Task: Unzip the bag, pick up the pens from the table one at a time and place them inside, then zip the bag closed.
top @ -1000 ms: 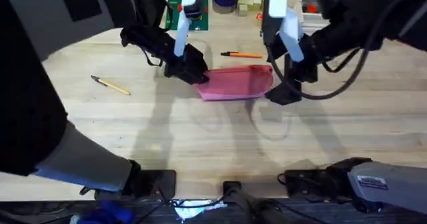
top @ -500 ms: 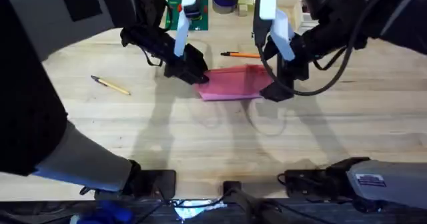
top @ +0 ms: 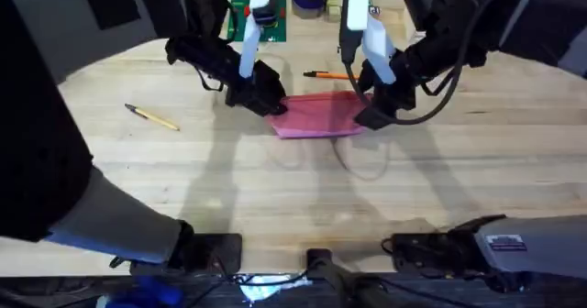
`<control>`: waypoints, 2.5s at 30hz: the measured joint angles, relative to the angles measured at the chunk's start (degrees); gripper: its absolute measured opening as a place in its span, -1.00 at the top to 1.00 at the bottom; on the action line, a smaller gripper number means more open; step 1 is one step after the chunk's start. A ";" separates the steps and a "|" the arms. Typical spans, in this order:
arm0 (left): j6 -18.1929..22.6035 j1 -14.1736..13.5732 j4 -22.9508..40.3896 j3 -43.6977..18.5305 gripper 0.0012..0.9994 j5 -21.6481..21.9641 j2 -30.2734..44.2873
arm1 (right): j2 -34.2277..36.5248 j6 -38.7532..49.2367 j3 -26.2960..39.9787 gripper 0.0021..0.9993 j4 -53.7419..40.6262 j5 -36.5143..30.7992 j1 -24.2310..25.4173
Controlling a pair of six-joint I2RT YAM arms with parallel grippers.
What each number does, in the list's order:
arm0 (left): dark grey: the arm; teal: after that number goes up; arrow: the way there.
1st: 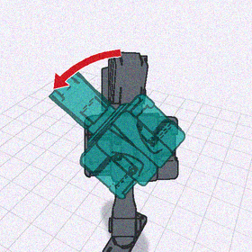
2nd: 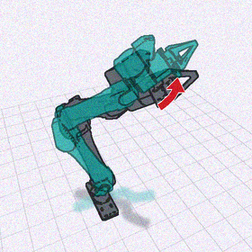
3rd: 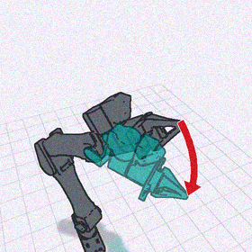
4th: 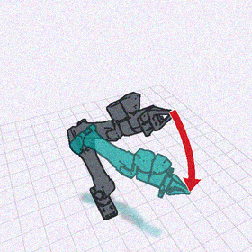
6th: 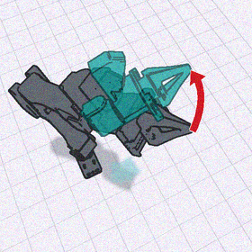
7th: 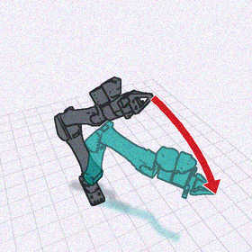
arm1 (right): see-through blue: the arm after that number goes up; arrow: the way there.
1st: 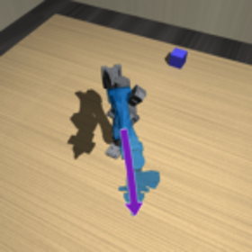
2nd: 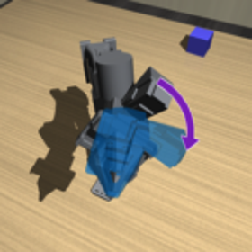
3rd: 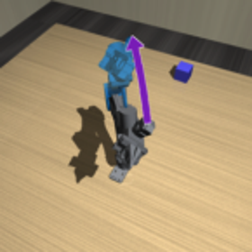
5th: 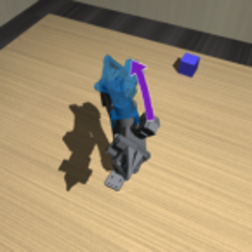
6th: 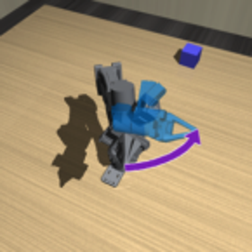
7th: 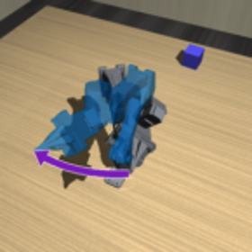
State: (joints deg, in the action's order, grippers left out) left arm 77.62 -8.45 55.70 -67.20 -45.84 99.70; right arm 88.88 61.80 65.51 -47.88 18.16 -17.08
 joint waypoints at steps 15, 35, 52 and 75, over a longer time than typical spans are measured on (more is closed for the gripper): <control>0.00 0.02 0.00 0.00 0.92 0.00 0.00 | 0.00 -0.02 0.27 0.95 0.13 -0.51 0.00; 0.00 0.11 -0.17 0.00 0.92 0.15 0.00 | -1.51 -0.02 2.59 0.94 -0.72 -0.99 -0.17; 0.00 0.17 -0.04 0.00 0.92 0.50 0.00 | -1.57 -0.24 3.92 0.94 -0.15 -2.08 -1.29; 0.02 0.22 -0.24 -0.02 0.92 -0.48 0.00 | -8.44 -2.94 3.94 0.94 -0.15 -1.38 -1.88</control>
State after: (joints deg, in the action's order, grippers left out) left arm 77.65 -8.23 55.46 -67.22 -46.33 99.70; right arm 80.44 58.86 69.45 -48.03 16.78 -18.96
